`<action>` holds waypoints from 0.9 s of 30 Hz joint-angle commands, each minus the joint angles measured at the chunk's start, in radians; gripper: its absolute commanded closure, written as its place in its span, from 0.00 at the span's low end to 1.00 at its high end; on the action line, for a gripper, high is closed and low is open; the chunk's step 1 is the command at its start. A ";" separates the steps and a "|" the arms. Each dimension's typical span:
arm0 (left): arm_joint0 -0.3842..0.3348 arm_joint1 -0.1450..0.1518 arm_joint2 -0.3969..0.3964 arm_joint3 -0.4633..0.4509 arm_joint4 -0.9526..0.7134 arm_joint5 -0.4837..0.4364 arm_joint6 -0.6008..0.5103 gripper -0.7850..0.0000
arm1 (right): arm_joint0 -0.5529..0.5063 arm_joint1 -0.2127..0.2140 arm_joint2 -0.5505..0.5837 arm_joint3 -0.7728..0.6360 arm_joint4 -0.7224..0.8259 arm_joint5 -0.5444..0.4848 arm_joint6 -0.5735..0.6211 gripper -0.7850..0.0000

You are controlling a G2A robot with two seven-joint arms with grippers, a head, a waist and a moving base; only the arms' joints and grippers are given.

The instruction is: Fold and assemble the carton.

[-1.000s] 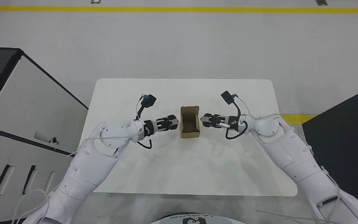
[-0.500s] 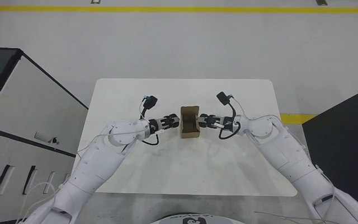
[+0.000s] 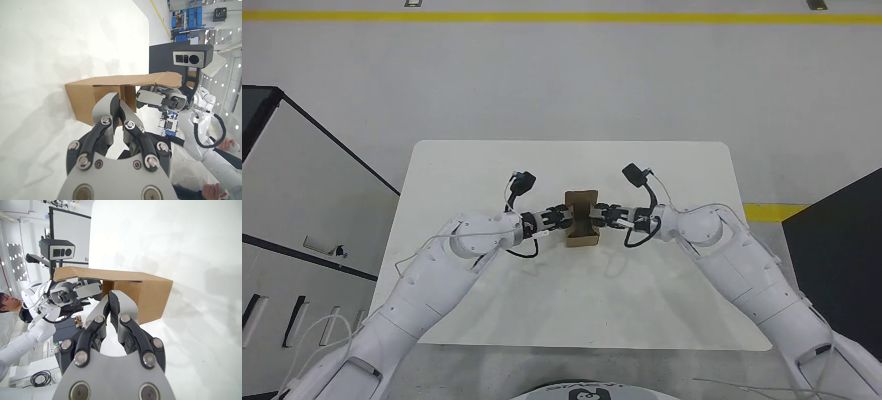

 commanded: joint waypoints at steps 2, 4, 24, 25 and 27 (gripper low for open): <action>-0.002 -0.003 0.003 0.002 0.007 0.004 0.004 1.00 | 0.003 -0.005 -0.010 -0.003 -0.017 0.020 -0.009 1.00; -0.003 -0.005 0.008 0.001 0.018 0.006 0.008 1.00 | 0.005 -0.009 -0.017 -0.004 -0.027 0.030 -0.012 1.00; 0.000 -0.024 0.021 -0.001 0.035 0.012 0.007 1.00 | -0.009 -0.026 -0.011 -0.016 -0.069 0.053 -0.051 1.00; -0.002 -0.025 0.023 0.001 0.036 0.016 0.007 1.00 | -0.012 -0.026 -0.008 -0.019 -0.073 0.055 -0.053 1.00; -0.006 -0.029 0.028 0.004 0.039 0.022 0.011 1.00 | -0.018 -0.025 -0.001 -0.027 -0.079 0.058 -0.054 1.00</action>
